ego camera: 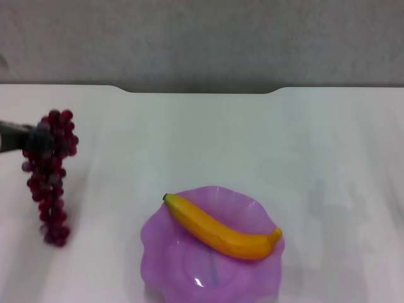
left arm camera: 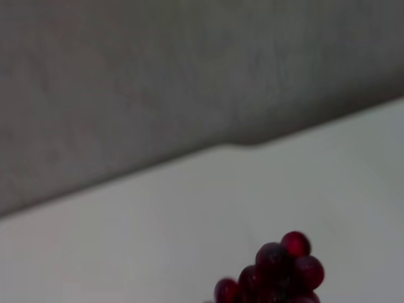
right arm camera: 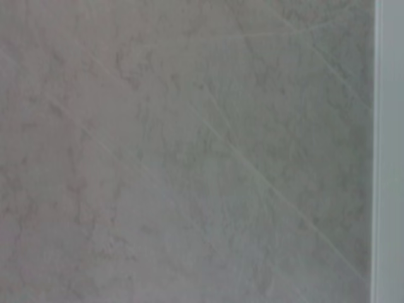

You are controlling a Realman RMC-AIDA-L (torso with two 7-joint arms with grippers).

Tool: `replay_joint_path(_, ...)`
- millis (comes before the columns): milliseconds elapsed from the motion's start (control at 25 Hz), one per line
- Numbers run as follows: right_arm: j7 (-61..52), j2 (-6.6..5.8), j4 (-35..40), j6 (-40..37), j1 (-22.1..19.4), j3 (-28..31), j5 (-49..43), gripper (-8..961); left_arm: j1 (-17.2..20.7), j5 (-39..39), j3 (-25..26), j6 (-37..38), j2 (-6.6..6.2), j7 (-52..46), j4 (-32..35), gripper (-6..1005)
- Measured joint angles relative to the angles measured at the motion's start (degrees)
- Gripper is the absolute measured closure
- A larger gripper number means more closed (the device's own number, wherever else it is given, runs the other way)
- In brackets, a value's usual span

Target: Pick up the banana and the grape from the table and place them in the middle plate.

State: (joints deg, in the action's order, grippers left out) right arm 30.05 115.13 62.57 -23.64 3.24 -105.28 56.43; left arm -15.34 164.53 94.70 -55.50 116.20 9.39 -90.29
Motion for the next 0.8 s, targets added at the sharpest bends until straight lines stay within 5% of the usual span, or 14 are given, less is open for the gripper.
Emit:
replay_joint_path(280, 0.0, 0.0, 0.0, 0.0, -0.17, -0.07, 0.0, 329, 1.95, -1.77, -1.53, 3.46, 0.04, 2.45, -6.99, 738)
replay_joint_path(800, 0.0, 0.0, 0.0, 0.09, -0.17, -0.11, 0.0, 328, 8.2, -11.67, -12.51, 4.01, -0.05, 12.76, -26.06, 748)
